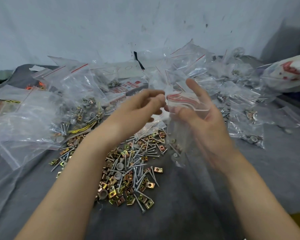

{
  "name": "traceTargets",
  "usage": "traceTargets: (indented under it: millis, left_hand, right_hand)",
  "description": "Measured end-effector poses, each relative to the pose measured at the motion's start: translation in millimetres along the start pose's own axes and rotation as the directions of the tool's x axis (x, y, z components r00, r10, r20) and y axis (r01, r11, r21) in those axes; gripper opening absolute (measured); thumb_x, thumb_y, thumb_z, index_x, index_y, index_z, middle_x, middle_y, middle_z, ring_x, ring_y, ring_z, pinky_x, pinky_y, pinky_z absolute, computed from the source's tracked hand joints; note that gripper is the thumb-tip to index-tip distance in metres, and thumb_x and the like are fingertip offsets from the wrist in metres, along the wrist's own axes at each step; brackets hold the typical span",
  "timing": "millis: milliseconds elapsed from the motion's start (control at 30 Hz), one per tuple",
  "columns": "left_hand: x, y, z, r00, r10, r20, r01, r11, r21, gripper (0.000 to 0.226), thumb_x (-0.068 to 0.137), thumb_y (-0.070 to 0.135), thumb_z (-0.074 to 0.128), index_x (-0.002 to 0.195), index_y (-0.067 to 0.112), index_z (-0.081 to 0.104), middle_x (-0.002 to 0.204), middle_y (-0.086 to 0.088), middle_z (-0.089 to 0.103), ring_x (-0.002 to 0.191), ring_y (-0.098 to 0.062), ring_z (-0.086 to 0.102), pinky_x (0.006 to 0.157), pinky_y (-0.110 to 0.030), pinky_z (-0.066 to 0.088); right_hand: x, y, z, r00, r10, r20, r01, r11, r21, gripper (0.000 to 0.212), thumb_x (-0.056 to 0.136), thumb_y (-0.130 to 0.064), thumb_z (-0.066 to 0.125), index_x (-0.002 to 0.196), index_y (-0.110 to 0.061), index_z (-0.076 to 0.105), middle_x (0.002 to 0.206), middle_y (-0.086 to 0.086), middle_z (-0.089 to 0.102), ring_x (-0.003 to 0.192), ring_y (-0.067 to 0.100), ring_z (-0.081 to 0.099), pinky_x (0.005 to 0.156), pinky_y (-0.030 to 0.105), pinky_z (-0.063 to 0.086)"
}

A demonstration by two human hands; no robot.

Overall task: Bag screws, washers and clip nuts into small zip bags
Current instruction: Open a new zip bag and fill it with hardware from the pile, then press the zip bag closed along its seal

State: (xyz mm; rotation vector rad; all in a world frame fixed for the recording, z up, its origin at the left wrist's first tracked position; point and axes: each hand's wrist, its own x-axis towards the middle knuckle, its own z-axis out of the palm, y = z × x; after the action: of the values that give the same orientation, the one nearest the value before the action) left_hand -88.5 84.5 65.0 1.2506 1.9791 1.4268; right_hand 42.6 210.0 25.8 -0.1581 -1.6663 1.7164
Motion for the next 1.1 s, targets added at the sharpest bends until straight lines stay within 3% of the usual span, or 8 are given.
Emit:
traceTargets:
  millis: [167,267,367,600,700,800,967,1100]
  left_hand:
    - [-11,-10,12,0.965,0.000,0.262,0.054,0.978,-0.201,0.043,0.094,0.037,0.056,0.126,0.009,0.061,0.125,-0.012,0.067,0.119,-0.030,0.061,0.108,-0.052,0.043]
    - [-12,-8,13,0.978,0.013,0.209,0.027,0.982,-0.185,0.028,0.097,0.022,0.059,0.114,0.001,0.064,0.117,-0.025,0.065,0.107,-0.039,0.064,0.102,-0.059,0.044]
    - [-13,-9,14,0.991,-0.003,0.135,0.016,0.996,-0.093,0.014,0.097,0.014,0.060,0.106,0.007,0.069,0.102,-0.019,0.071,0.086,-0.022,0.065,0.091,-0.046,0.054]
    - [-15,-2,8,0.987,0.104,-0.123,-0.092,0.991,0.097,0.011,0.096,0.019,0.061,0.097,0.025,0.070,0.080,0.003,0.069,0.075,-0.012,0.066,0.074,-0.023,0.055]
    - [-16,12,-2,0.941,0.241,-0.239,-0.242,0.970,0.027,0.010,0.096,0.024,0.062,0.095,0.031,0.069,0.081,0.006,0.070,0.072,-0.008,0.066,0.068,-0.017,0.055]
    - [-21,10,3,0.926,0.260,-0.275,-0.250,0.966,0.069,0.010,0.097,0.026,0.062,0.094,0.032,0.069,0.078,0.014,0.067,0.076,-0.005,0.063,0.073,-0.024,0.055]
    - [-30,-3,13,0.871,0.301,-0.389,-0.244,0.951,0.189,0.009,0.096,0.027,0.062,0.095,0.033,0.069,0.087,0.022,0.068,0.083,0.003,0.062,0.083,-0.020,0.049]
    - [-34,-9,15,0.910,0.196,-0.366,-0.141,0.975,0.172,0.009,0.096,0.031,0.060,0.096,0.031,0.069,0.088,0.019,0.068,0.086,0.002,0.062,0.090,-0.027,0.050]
  right_hand:
    - [1,-14,-3,0.979,0.043,0.200,-0.108,0.940,0.325,0.061,0.093,-0.013,0.063,0.149,-0.020,0.039,0.125,0.013,0.070,0.117,0.029,0.067,0.092,0.040,0.056]
    - [2,-15,-3,0.970,0.065,0.235,-0.154,0.909,0.387,0.054,0.098,-0.009,0.055,0.148,-0.018,0.037,0.131,0.015,0.067,0.124,0.030,0.063,0.098,0.040,0.054]
    - [4,-9,2,0.979,0.126,0.161,-0.180,0.903,0.390,0.065,0.093,-0.010,0.060,0.151,-0.016,0.031,0.128,0.014,0.069,0.125,0.027,0.062,0.107,0.043,0.048]
    - [4,6,6,0.968,0.211,-0.134,-0.188,0.968,0.165,0.056,0.071,-0.045,0.077,0.117,-0.016,0.065,0.105,-0.004,0.077,0.106,0.019,0.071,0.087,0.032,0.057]
    - [8,-3,2,0.990,0.066,-0.121,-0.059,0.996,0.062,0.023,0.086,-0.043,0.074,0.095,-0.023,0.077,0.101,0.000,0.077,0.094,0.017,0.073,0.079,0.026,0.057]
    - [8,-5,8,0.979,-0.061,-0.194,0.054,0.998,-0.044,0.017,0.094,-0.034,0.068,0.093,-0.018,0.075,0.087,-0.005,0.076,0.080,0.004,0.069,0.068,0.015,0.052]
    - [1,-8,13,0.957,-0.187,-0.223,0.147,0.972,-0.184,0.012,0.100,-0.023,0.061,0.097,-0.027,0.073,0.087,-0.009,0.076,0.080,0.006,0.071,0.074,0.021,0.056]
    - [-4,-7,11,0.968,-0.176,-0.179,0.131,0.963,-0.236,0.015,0.101,-0.021,0.059,0.096,-0.025,0.074,0.093,-0.012,0.075,0.085,0.005,0.068,0.084,0.028,0.057]
